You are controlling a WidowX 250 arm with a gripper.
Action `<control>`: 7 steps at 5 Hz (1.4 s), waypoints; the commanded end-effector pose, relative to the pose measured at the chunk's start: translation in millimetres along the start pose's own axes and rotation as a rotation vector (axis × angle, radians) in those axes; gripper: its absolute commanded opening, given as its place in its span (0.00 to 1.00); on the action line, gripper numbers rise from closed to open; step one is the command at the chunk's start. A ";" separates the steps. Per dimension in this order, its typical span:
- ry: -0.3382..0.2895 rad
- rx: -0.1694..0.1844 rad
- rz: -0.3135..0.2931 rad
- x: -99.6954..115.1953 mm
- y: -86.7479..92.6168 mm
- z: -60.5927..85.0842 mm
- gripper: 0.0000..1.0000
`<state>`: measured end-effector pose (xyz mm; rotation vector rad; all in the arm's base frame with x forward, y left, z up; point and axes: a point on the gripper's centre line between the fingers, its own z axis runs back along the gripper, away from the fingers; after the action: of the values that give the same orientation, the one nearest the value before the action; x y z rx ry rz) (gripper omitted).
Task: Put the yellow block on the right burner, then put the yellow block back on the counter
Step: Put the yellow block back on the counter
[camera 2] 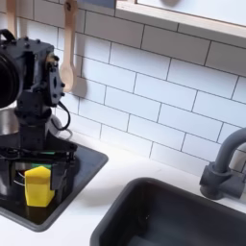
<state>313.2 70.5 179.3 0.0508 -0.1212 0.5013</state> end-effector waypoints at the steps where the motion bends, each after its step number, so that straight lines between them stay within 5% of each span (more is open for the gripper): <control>1: 0.006 0.029 0.065 1.7 1.8 -5.1 1.00; 7: 0.061 0.029 0.097 5.2 5.1 -23.4 1.00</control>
<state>317.1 82.5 157.9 0.0591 -0.0615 0.6121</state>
